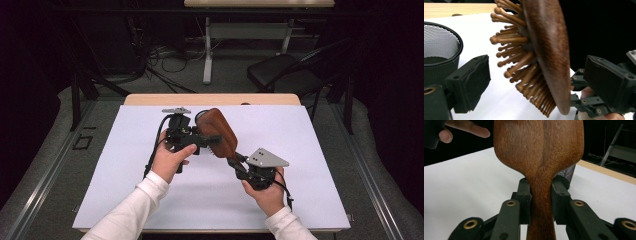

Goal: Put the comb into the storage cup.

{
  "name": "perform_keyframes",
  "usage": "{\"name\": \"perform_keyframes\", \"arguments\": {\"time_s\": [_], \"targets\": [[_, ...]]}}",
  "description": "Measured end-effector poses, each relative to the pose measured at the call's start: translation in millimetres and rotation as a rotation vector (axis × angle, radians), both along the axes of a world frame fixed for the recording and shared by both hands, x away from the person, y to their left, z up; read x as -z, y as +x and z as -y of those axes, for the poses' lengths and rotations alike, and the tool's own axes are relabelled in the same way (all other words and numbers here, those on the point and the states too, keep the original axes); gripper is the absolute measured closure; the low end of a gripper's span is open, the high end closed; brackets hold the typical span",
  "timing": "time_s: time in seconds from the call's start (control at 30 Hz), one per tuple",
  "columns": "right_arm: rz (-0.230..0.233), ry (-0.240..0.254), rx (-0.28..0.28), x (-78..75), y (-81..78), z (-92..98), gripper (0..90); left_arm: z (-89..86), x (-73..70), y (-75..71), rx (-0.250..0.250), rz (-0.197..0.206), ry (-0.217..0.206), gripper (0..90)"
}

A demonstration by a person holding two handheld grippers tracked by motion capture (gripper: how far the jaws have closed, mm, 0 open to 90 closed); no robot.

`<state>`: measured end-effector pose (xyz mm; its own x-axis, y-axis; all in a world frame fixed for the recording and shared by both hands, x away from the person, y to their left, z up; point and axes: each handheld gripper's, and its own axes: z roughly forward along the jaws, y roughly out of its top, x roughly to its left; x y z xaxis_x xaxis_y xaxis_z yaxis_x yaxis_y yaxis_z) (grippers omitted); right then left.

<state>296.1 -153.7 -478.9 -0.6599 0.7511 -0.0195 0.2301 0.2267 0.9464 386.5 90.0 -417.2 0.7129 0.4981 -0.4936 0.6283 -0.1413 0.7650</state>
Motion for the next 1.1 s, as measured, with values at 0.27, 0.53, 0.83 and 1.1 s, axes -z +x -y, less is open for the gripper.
{"name": "perform_keyframes", "arguments": {"time_s": [0.27,0.53,0.83,1.1], "targets": [[0.003,-0.003,-0.002,0.4,0.0,-0.4,72.0,2.6,1.9,2.4,-0.003,-0.01,0.002,10.6],[0.006,-0.005,-0.004,0.6,-0.4,-1.0,71.9,7.7,4.2,3.3,0.006,-0.016,0.004,11.6],[0.005,-0.006,-0.008,1.0,-1.1,-2.0,71.9,7.8,4.4,5.5,0.001,-0.03,-0.018,14.7],[0.008,-0.006,-0.009,1.6,-1.4,-3.1,71.9,6.2,4.0,7.1,-0.002,-0.047,-0.036,15.2]]}}
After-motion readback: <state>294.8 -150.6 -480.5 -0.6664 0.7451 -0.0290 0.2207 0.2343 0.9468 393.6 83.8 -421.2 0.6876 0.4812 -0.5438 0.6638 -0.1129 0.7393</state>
